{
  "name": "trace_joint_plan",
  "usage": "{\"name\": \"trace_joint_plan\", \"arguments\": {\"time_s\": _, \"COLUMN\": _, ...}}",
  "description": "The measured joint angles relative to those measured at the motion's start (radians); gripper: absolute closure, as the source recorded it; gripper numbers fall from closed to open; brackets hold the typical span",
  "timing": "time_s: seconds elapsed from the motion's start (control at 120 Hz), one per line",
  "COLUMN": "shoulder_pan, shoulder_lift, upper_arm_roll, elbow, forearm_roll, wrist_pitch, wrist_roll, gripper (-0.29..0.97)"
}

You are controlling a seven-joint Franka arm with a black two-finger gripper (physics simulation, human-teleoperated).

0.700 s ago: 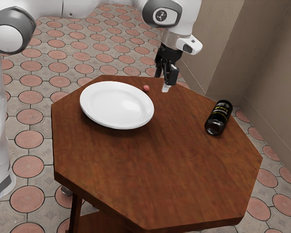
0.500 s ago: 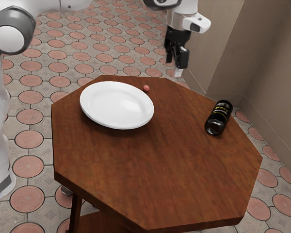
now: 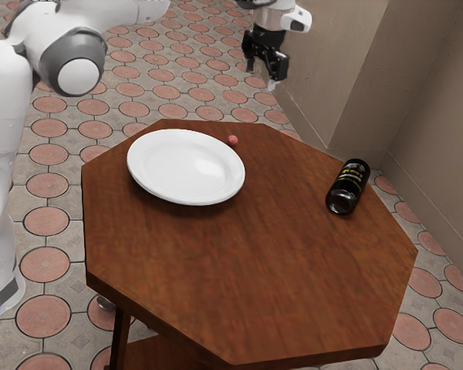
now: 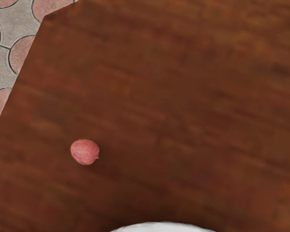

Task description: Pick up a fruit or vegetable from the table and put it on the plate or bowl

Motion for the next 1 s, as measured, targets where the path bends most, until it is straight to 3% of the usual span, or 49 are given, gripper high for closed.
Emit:
{"name": "trace_joint_plan", "arguments": {"time_s": 0.233, "shoulder_pan": 0.204, "shoulder_lift": 0.125, "upper_arm_roll": 0.03, "elbow": 0.056, "forearm_roll": -0.069, "wrist_pitch": 0.01, "wrist_roll": -0.006, "gripper": 0.0}}
{"name": "trace_joint_plan", "arguments": {"time_s": 0.392, "shoulder_pan": 0.276, "shoulder_lift": 0.193, "upper_arm_roll": 0.027, "elbow": 0.061, "forearm_roll": -0.126, "wrist_pitch": 0.045, "wrist_roll": -0.01, "gripper": 0.0}}
{"name": "trace_joint_plan", "arguments": {"time_s": 0.708, "shoulder_pan": 0.269, "shoulder_lift": 0.238, "upper_arm_roll": 0.002, "elbow": 0.026, "forearm_roll": -0.154, "wrist_pitch": 0.07, "wrist_roll": -0.013, "gripper": 0.0}}
{"name": "trace_joint_plan", "arguments": {"time_s": 1.0, "shoulder_pan": 0.199, "shoulder_lift": 0.183, "upper_arm_roll": 0.014, "elbow": -0.179, "forearm_roll": -0.152, "wrist_pitch": 0.168, "wrist_roll": -0.016, "gripper": 0.0}}
